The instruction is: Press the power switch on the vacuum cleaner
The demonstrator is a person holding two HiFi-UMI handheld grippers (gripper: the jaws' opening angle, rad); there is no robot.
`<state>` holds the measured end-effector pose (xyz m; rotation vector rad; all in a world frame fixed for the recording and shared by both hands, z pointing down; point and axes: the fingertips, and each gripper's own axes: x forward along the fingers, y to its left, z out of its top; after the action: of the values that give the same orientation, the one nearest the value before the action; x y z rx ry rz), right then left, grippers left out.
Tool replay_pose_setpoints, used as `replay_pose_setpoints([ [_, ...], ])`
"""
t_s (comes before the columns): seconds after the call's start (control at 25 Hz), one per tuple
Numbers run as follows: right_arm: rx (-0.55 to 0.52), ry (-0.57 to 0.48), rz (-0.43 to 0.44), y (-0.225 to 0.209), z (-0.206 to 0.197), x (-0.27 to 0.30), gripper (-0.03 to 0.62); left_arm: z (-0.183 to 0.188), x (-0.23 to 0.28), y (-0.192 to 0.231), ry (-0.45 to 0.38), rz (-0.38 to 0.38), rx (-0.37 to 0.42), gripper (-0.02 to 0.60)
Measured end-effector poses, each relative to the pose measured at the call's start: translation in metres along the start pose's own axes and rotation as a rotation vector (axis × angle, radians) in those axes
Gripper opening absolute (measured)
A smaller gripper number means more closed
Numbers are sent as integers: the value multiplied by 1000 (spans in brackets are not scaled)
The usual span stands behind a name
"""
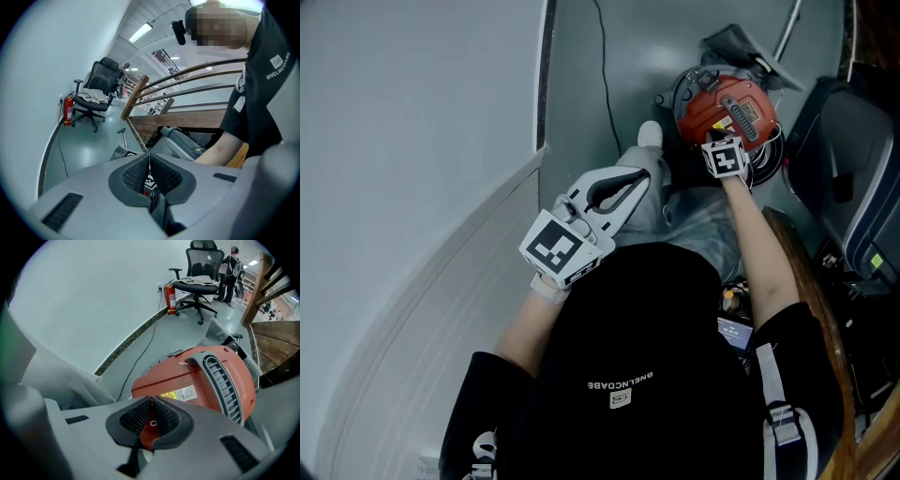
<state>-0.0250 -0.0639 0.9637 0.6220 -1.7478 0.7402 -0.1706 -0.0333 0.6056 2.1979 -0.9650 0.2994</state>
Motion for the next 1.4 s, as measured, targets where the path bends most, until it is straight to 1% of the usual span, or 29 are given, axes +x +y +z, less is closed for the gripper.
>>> replay_pose_setpoints([
  [0.12,-3,9,12,4,0,8,28,-2,-1,-1,4,-4,-9,17],
  [0.28,20,69,19,4,-11,5,28,3,-2,-8,6,-19,-11,17],
  [0.36,32,81,6,1,-16,0,28,6,-4,-11,7,-26,-7,17],
  [0.48,26,-4,-21,-6,4,-16,28,12,-8,-14,4,-31,-5,17],
  [0.64,29,-52,-25,-8,14,-39,28,21,-14,-23,12,-49,16,17],
  [0.84,38,-131,-51,-12,31,-86,28,36,-20,-43,16,-78,28,17],
  [1.2,92,-278,-97,-19,63,-198,28,78,-24,-84,21,-141,89,17],
  [1.4,122,-370,-125,-20,65,-273,28,101,-24,-122,18,-188,134,17],
])
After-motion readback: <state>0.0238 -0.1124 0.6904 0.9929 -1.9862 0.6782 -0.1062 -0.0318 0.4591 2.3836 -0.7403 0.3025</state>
